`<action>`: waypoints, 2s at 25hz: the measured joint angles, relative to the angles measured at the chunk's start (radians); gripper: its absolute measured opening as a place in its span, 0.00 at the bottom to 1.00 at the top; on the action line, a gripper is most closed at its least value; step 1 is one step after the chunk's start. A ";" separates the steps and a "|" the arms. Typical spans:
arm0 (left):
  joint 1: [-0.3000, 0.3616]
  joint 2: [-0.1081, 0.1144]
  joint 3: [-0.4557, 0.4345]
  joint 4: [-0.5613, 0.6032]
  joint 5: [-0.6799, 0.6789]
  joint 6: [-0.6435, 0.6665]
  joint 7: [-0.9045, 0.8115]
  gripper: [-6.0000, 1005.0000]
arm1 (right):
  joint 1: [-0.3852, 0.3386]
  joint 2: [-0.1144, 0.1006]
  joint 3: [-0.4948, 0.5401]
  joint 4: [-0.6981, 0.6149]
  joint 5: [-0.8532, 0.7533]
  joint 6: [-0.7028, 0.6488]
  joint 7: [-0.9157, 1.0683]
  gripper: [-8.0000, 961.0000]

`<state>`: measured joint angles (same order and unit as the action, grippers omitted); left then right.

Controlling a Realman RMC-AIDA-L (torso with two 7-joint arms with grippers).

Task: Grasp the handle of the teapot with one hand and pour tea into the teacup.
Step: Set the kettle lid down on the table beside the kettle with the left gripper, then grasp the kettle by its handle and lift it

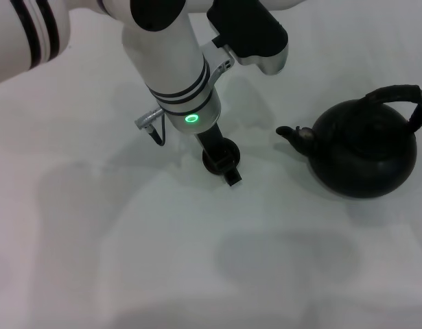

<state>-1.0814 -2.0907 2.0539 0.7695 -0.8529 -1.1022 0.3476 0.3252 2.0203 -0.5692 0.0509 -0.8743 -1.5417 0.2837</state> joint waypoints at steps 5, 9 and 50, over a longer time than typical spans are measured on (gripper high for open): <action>0.003 0.004 -0.001 0.015 0.000 -0.004 0.000 0.80 | -0.002 0.000 0.000 0.000 0.000 0.000 0.000 0.91; 0.005 0.007 -0.007 0.033 0.001 -0.012 0.000 0.80 | -0.003 -0.001 0.000 0.000 0.000 0.000 0.000 0.91; 0.851 0.014 -0.481 0.886 -0.013 -0.070 0.441 0.80 | -0.366 -0.006 -0.417 -0.665 -0.137 0.278 0.508 0.91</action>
<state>-0.2308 -2.0763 1.5733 1.6552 -0.8655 -1.1727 0.7884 -0.0405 2.0146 -0.9861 -0.6138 -1.0111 -1.2634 0.7919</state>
